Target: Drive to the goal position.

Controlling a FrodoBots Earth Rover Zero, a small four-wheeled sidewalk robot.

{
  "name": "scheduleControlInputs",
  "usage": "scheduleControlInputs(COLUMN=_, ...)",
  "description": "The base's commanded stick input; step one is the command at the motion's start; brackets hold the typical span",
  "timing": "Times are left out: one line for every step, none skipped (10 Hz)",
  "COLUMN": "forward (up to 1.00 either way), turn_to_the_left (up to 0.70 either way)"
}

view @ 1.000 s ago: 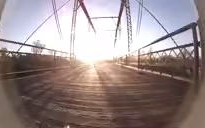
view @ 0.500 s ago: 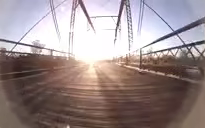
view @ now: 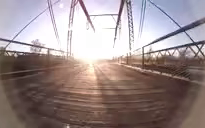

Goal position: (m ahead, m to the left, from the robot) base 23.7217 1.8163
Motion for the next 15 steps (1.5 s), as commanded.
scheduleControlInputs(forward=0.70, turn_to_the_left=0.00)
scheduleControlInputs(forward=0.70, turn_to_the_left=0.00)
scheduleControlInputs(forward=0.70, turn_to_the_left=0.00)
scheduleControlInputs(forward=0.70, turn_to_the_left=0.00)
scheduleControlInputs(forward=0.70, turn_to_the_left=0.00)
scheduleControlInputs(forward=0.70, turn_to_the_left=0.00)
scheduleControlInputs(forward=0.70, turn_to_the_left=0.00)
scheduleControlInputs(forward=0.70, turn_to_the_left=0.00)
scheduleControlInputs(forward=0.70, turn_to_the_left=0.00)
scheduleControlInputs(forward=0.70, turn_to_the_left=0.00)
scheduleControlInputs(forward=0.70, turn_to_the_left=0.00)
scheduleControlInputs(forward=0.70, turn_to_the_left=0.00)
scheduleControlInputs(forward=0.70, turn_to_the_left=0.00)
scheduleControlInputs(forward=0.70, turn_to_the_left=0.00)
scheduleControlInputs(forward=0.70, turn_to_the_left=0.00)
